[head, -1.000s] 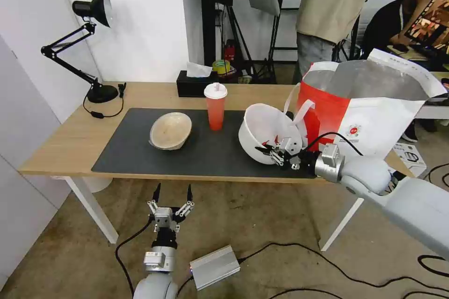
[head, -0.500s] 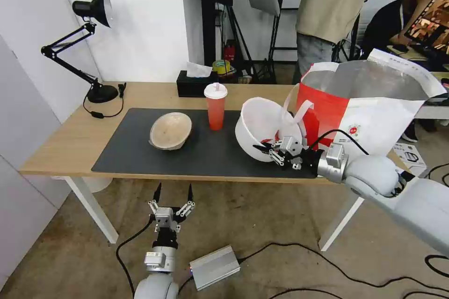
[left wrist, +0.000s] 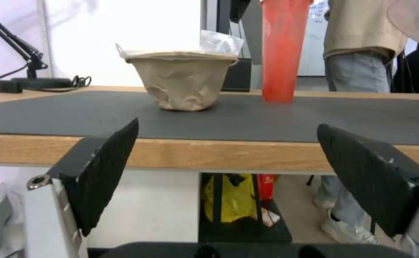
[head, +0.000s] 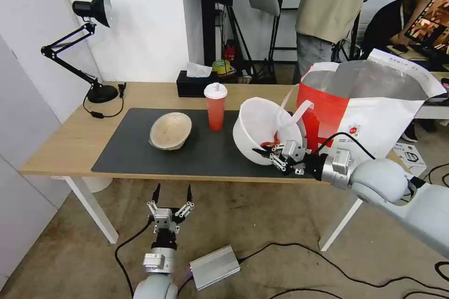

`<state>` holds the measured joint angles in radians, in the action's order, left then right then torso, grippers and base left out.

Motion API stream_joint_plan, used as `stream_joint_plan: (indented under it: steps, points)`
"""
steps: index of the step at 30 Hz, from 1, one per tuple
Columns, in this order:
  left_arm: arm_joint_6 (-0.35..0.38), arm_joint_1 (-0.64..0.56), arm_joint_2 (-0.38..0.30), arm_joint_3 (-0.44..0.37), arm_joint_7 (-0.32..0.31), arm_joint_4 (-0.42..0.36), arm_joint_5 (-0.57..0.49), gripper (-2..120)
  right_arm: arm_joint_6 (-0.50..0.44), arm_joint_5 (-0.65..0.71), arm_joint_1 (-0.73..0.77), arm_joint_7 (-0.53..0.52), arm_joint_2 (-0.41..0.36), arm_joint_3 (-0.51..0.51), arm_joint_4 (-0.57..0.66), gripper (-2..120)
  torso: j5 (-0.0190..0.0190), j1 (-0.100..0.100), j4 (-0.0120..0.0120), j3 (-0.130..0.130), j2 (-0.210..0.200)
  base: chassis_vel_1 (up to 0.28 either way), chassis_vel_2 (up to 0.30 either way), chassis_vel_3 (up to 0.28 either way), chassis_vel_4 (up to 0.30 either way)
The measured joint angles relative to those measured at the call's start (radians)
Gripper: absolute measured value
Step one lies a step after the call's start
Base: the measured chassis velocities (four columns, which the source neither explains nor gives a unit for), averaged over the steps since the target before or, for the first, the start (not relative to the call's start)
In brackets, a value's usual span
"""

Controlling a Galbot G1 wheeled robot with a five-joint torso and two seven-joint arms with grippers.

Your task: Pick up the trash from the table and place it into the takeout bag.

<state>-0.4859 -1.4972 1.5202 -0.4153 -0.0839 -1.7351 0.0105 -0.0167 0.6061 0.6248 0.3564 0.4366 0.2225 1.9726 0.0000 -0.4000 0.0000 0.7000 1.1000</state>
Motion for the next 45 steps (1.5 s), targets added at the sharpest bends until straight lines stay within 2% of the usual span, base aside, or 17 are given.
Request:
stream_joint_plan:
  steps: [8,28,45]
  points:
    - [-0.004,-0.011,0.0,-0.001,0.0,-0.007,0.0,100,0.0,0.003,0.08,-0.001,-0.017,-0.058,0.051,0,0.0,0.0,0.0001,0.0,0.0,0.0,0.0,0.0,0.0]
    - [-0.005,-0.013,-0.003,0.018,0.0,-0.01,0.003,100,-0.008,0.006,0.402,0.008,-0.104,-0.381,0.219,0,0.0,0.0,-0.0001,0.0,0.0,0.0,0.0,0.0,0.0]
    - [-0.008,-0.011,-0.006,0.028,0.0,0.001,0.005,100,-0.014,0.045,0.439,0.004,-0.156,-0.489,0.267,0,0.0,0.0,0.0,0.0,0.0,0.0,0.0,0.0,0.0]
